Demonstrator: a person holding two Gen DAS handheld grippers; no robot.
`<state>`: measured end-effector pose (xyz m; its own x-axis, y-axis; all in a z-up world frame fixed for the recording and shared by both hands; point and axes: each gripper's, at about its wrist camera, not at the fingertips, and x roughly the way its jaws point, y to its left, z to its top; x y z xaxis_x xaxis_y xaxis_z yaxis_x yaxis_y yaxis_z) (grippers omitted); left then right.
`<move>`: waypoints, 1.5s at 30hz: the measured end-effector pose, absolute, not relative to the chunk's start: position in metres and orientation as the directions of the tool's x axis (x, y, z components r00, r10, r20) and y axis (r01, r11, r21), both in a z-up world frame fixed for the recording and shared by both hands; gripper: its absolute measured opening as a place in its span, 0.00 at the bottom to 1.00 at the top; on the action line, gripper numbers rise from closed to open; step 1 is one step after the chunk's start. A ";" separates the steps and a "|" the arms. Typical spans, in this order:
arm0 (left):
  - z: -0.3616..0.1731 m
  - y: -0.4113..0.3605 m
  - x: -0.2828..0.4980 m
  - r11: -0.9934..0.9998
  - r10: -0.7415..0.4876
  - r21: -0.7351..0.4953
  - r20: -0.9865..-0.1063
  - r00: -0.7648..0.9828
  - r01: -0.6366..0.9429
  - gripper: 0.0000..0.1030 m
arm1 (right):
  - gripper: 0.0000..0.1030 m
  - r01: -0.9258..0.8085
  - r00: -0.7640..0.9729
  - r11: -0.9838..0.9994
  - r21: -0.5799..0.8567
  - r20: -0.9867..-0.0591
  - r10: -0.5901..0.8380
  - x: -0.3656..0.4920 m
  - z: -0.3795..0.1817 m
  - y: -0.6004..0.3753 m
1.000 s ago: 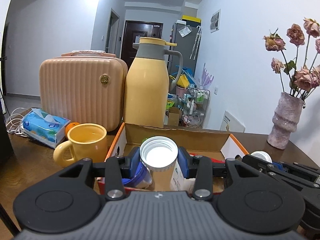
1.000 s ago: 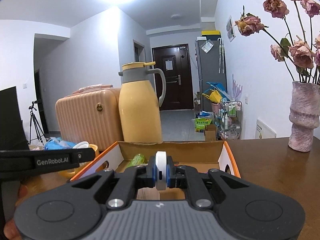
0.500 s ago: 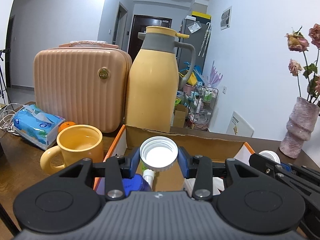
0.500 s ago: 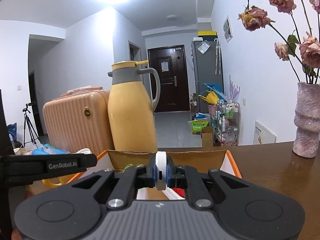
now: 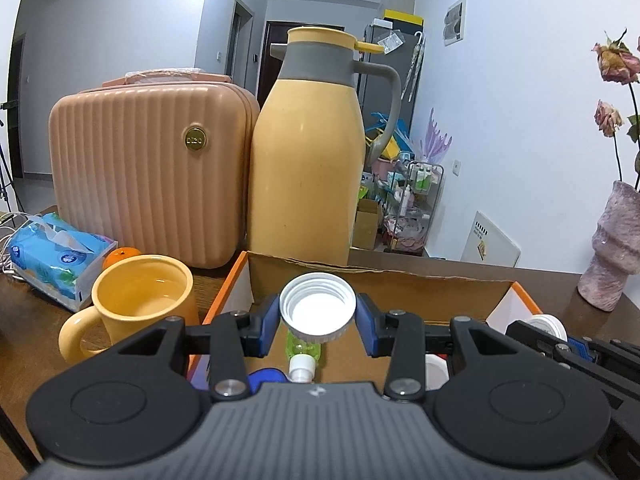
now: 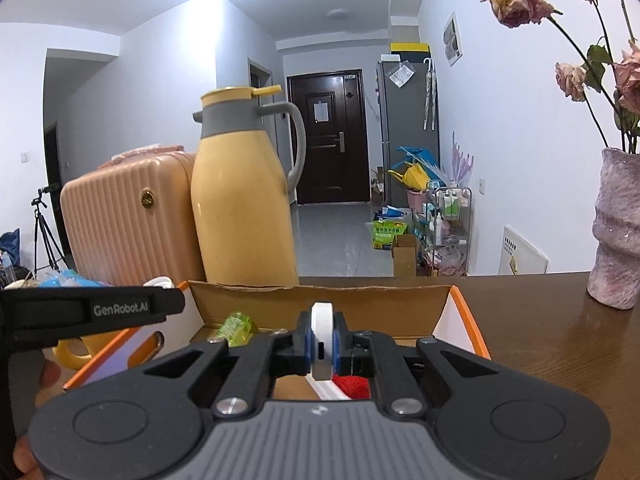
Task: Organize rigid objects
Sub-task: 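Carry the large white cap with the left gripper while the right gripper carries the small cap to the box, then open the left gripper releasing the large cap while the right gripper releases the small cap in the box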
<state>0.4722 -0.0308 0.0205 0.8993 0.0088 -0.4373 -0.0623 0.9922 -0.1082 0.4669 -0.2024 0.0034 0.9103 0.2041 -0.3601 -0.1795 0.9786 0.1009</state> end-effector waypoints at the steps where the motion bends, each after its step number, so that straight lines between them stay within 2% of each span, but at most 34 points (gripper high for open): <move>1: 0.020 -0.031 0.474 0.992 0.009 -0.106 -0.439 0.898 -0.062 0.40 | 0.09 -0.180 0.909 0.979 0.099 -0.364 0.204 0.468 0.002 -0.202; 8: 0.014 -0.030 0.482 0.994 0.008 -0.092 -0.457 0.890 -0.056 0.41 | 0.09 -0.181 0.890 0.980 0.086 -0.411 0.200 0.477 -0.008 -0.199; 9: 0.014 -0.030 0.482 0.994 0.012 -0.090 -0.463 0.886 -0.061 0.52 | 0.09 -0.179 0.886 0.980 0.087 -0.419 0.199 0.478 -0.009 -0.200; 10: 0.013 -0.029 0.483 0.994 0.018 -0.086 -0.467 0.884 -0.065 0.77 | 0.12 -0.173 0.881 0.981 0.090 -0.431 0.195 0.479 -0.010 -0.200; 11: 0.012 -0.029 0.482 0.994 0.022 -0.083 -0.469 0.883 -0.069 0.88 | 0.14 -0.163 0.880 0.982 0.093 -0.436 0.188 0.479 -0.010 -0.200; 12: 0.011 -0.029 0.483 0.994 0.024 -0.082 -0.474 0.880 -0.071 1.00 | 0.27 -0.158 0.878 0.983 0.091 -0.442 0.182 0.480 -0.011 -0.201; 13: 0.011 -0.029 0.483 0.993 0.033 -0.081 -0.476 0.879 -0.081 1.00 | 0.35 -0.152 0.877 0.985 0.088 -0.447 0.175 0.481 -0.012 -0.201; 15: 0.011 -0.026 0.480 0.990 0.070 -0.078 -0.465 0.883 -0.119 1.00 | 0.68 -0.132 0.883 0.989 0.071 -0.444 0.149 0.479 -0.013 -0.202; 16: 0.011 -0.025 0.480 0.989 0.078 -0.074 -0.464 0.882 -0.126 1.00 | 0.75 -0.121 0.887 0.991 0.058 -0.442 0.134 0.479 -0.012 -0.201; 17: 0.012 -0.024 0.480 0.989 0.075 -0.078 -0.469 0.880 -0.125 1.00 | 0.88 -0.111 0.891 0.992 0.050 -0.436 0.122 0.478 -0.012 -0.200; 18: 0.011 -0.022 0.480 0.988 0.071 -0.088 -0.473 0.878 -0.127 1.00 | 0.98 -0.107 0.896 0.993 0.046 -0.428 0.117 0.477 -0.012 -0.200; 19: 0.011 -0.021 0.481 0.987 0.070 -0.093 -0.477 0.876 -0.130 1.00 | 1.00 -0.106 0.901 0.993 0.043 -0.418 0.114 0.476 -0.012 -0.200; 29: 0.007 -0.020 0.484 0.986 0.076 -0.092 -0.490 0.868 -0.138 1.00 | 1.00 -0.112 0.906 0.993 0.027 -0.408 0.114 0.469 -0.008 -0.200; 45: 0.018 -0.020 0.456 0.984 0.107 -0.085 -0.430 0.897 -0.158 1.00 | 1.00 -0.133 0.935 0.991 0.018 -0.330 0.131 0.432 0.003 -0.201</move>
<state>0.4563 -0.0202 0.0179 0.8966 0.1071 -0.4296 -0.1582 0.9838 -0.0848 0.4324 -0.2010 0.0032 0.9348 0.1311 -0.3302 -0.1325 0.9910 0.0183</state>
